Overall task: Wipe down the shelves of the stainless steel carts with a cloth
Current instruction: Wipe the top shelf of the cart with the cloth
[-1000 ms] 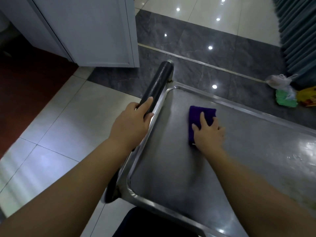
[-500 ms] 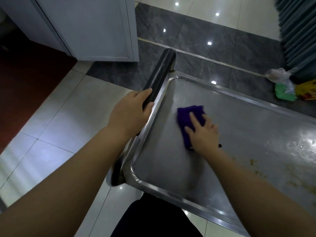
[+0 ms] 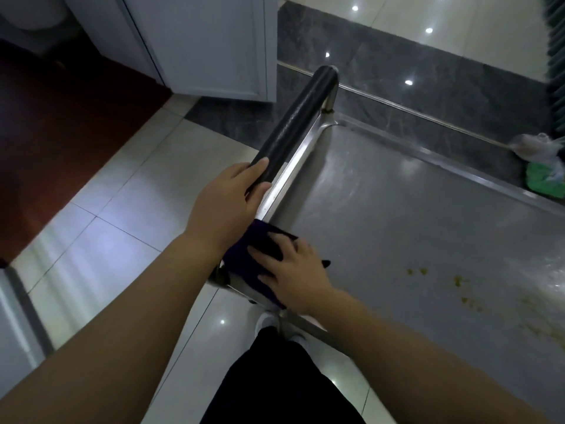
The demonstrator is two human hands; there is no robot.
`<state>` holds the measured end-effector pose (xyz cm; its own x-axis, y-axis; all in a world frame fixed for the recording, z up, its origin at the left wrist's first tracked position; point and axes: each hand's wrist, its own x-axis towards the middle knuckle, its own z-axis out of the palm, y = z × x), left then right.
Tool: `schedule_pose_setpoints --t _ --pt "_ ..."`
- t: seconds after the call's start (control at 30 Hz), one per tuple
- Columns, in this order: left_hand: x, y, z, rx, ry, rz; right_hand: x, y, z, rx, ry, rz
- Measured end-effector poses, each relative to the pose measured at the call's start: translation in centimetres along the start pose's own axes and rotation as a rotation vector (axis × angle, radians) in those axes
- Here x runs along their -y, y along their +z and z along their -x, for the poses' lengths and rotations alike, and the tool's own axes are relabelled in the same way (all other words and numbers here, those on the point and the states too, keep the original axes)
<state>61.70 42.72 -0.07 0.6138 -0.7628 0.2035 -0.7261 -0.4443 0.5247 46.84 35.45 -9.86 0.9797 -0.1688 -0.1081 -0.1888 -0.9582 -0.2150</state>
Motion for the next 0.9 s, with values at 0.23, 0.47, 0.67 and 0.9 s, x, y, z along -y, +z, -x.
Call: schedule_pose_setpoints --t 0.23,0.47,0.67,0.9 --pt "-0.1 0.1 -0.1 0.028 0.040 -0.104 -6.4 -2.2 0.4 -0.054 0.835 -0.052" --pt "0.4 0.1 1.2 0.126 0.026 -0.088 6.4 -0.4 1.1 -0.096 0.377 -0.056" --pt "0.0 -0.6 2.1 0.073 0.060 -0.010 -0.6 -0.4 5.4 -0.064 0.414 0.031" --pt "-1.0 -0.9 2.6 -0.054 0.250 -0.393 1.6 0.1 6.8 -0.029 0.971 -0.036"
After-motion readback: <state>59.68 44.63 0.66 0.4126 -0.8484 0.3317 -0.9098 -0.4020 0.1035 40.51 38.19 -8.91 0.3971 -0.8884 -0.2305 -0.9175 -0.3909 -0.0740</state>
